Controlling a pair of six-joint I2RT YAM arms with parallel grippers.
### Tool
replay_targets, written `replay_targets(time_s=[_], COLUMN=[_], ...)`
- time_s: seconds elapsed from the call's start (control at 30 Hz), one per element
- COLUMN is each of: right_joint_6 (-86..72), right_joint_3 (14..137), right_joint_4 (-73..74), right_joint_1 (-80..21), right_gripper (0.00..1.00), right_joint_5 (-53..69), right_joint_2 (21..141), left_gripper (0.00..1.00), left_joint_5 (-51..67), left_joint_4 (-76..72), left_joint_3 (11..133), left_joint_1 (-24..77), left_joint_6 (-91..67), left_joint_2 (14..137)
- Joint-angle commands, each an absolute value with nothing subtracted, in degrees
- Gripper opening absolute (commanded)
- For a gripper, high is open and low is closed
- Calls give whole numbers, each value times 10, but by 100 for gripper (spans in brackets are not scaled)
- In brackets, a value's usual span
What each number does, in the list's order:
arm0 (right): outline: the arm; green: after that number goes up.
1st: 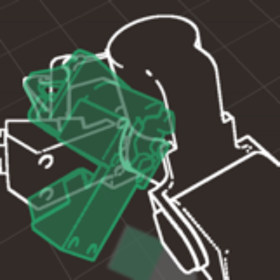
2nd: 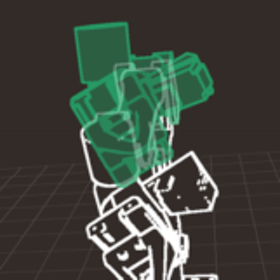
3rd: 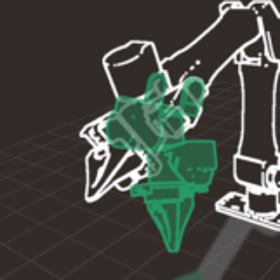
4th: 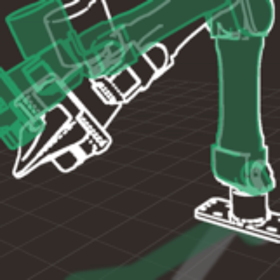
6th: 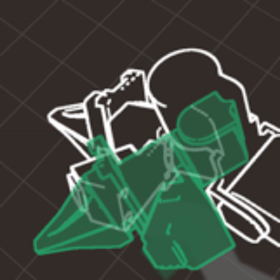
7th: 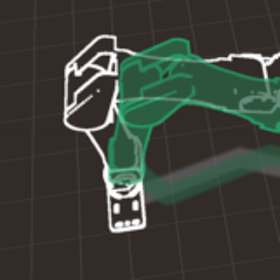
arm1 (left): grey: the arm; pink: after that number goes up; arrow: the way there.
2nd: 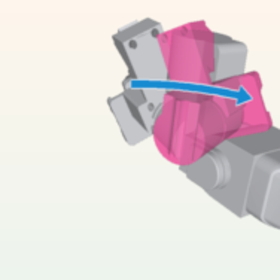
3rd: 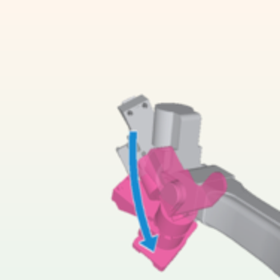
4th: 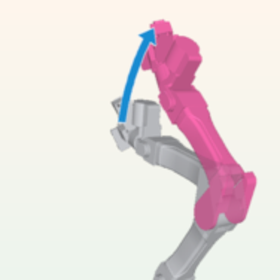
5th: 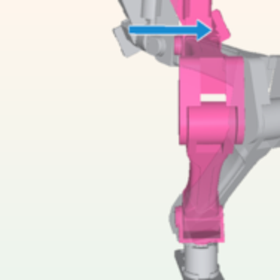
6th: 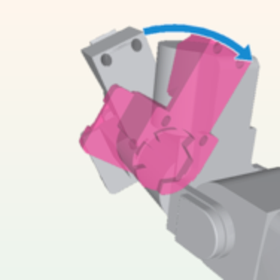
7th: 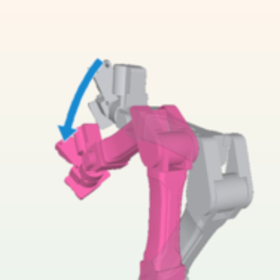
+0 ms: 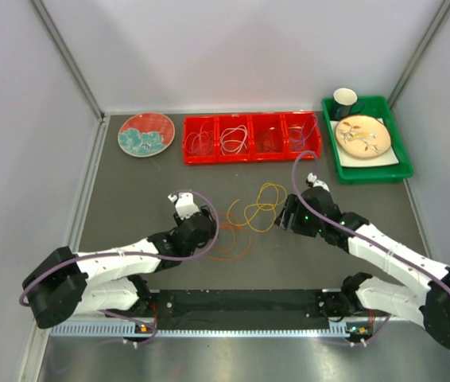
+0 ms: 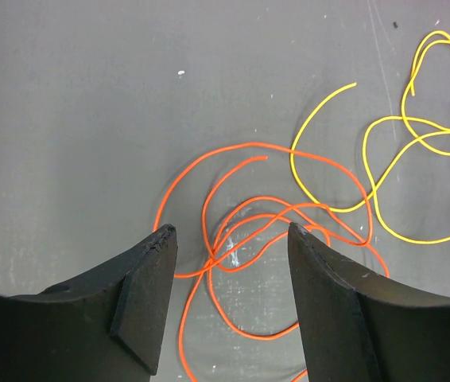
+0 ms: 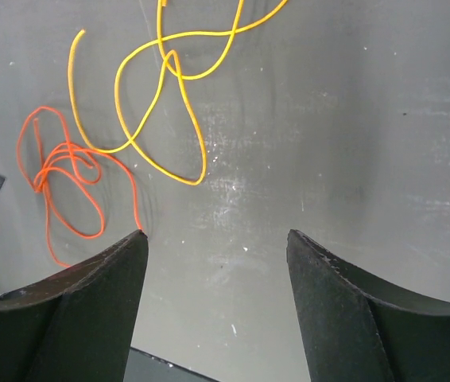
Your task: Untangle the cables
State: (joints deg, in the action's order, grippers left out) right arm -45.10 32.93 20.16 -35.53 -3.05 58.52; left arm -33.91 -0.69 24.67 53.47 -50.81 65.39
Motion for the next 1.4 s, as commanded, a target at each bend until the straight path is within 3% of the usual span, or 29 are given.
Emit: replay_targets(time_s=[0.0,0.27,0.53,0.63,0.77,1.1,1.37], right_joint_6=[-462,-435,-426,-411,-391,-320,-271], right_joint_3=[400,495,487,508,546,714,1046], right_joint_4=[170,209,179,194,221,340,466], right_joint_1=[-361,-361,-367,-370,-370,-371,-380], right_gripper=[70,63,52,36,0,0,0], right_joint_5=[-34,-54,-31,-39,-61,-61,-11], right_joint_2=[635,772,835,856,865,788,762], left_gripper=[62,63,63,63,63,62,62], left_joint_5=[-349,-359,-364,-364,-365,-372,-372], left_joint_4=[-16,-19,-18,-17,-18,-17,-17], left_joint_3=[265,270,276,278,277,286,287], left_joint_1=[537,537,537,537,537,536,536], left_joint_6=[-503,-506,-504,-504,-504,-505,-504], left_joint_2=[654,673,688,690,692,708,711])
